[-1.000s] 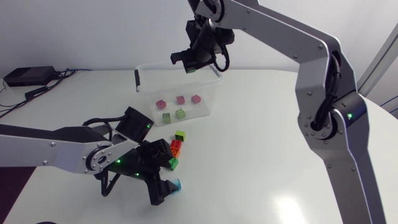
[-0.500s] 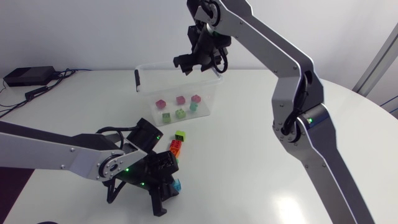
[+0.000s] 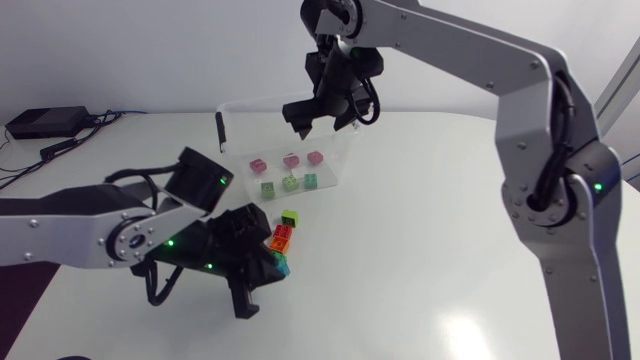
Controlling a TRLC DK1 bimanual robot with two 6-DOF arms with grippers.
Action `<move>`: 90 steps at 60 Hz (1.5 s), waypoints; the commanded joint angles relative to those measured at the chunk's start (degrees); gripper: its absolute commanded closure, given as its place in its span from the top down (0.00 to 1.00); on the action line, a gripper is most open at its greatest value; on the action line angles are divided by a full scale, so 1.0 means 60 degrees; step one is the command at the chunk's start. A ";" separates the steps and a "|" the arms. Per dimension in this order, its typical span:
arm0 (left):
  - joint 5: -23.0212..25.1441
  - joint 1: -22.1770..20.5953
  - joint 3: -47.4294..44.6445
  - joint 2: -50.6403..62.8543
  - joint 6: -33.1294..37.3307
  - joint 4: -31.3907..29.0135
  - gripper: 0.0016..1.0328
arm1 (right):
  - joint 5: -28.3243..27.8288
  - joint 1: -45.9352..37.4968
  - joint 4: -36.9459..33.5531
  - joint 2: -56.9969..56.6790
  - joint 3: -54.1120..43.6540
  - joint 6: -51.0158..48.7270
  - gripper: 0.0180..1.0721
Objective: Place the duplo bricks in the container
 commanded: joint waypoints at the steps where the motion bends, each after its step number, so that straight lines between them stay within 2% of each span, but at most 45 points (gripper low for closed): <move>1: 0.0281 0.0443 0.0628 -0.0468 -0.0114 -0.0295 0.18 | 0.0051 0.0400 0.0181 -0.0722 -0.0981 0.0150 0.94; 16: 0.0691 0.1366 0.1419 -0.0820 -0.0260 -0.0368 0.18 | 0.0109 0.0561 0.0415 -0.1176 -0.1684 0.0047 0.94; 22: 0.0925 0.1878 0.1844 -0.0776 -0.0626 -0.0046 0.18 | 0.0109 0.0737 0.0635 -0.1439 -0.2329 0.0032 0.94; 31: 0.1057 0.2567 0.2386 -0.0483 -0.1344 0.0819 0.18 | 0.0109 0.0956 0.1060 -0.2011 -0.3530 -0.0114 0.94; 41: 0.1042 0.3182 0.3148 0.0572 -0.2589 0.2445 0.18 | 0.0080 0.1498 0.1646 -0.2304 -0.4980 -0.0422 0.94; 47: 0.0588 0.3329 0.3675 0.1377 -0.3116 0.3250 0.18 | -0.0140 0.1806 0.1851 -0.2362 -0.5464 -0.0685 0.94; 64: 0.0002 0.3548 0.4979 0.3194 -0.3673 0.3997 0.20 | -0.0462 0.2553 0.2393 -0.2304 -0.6548 -0.1213 0.94; 68: -0.0144 0.3548 0.5184 0.3472 -0.3746 0.4041 0.23 | -0.0520 0.2700 0.2452 -0.2260 -0.6723 -0.1315 0.94; 70: -0.0188 0.3548 0.5330 0.3662 -0.3761 0.4056 0.32 | -0.0550 0.2787 0.2495 -0.2230 -0.6841 -0.1418 0.94; 75: -0.0349 0.3578 0.5535 0.3882 -0.3805 0.4085 0.62 | -0.0652 0.3007 0.2598 -0.2187 -0.7104 -0.1535 0.93; 77: -0.0364 0.3578 0.5579 0.3897 -0.3834 0.4085 0.70 | -0.0667 0.3080 0.2598 -0.2143 -0.7178 -0.1594 0.93; 78: -0.0408 0.3607 0.5609 0.3897 -0.3849 0.4085 0.80 | -0.0667 0.3124 0.2598 -0.2128 -0.7221 -0.1623 0.93; 80: -0.0422 0.3622 0.5638 0.3897 -0.3878 0.4085 0.87 | -0.0682 0.3154 0.2598 -0.2069 -0.7265 -0.1623 0.93; 83: -0.0422 0.3651 0.5667 0.3868 -0.3893 0.4085 0.95 | -0.0755 0.3198 0.2598 -0.1923 -0.7324 -0.1623 0.93; 90: -0.0437 0.3783 0.5623 0.3575 -0.3966 0.4012 0.95 | -0.0960 0.3183 0.2583 -0.1557 -0.7309 -0.1623 0.92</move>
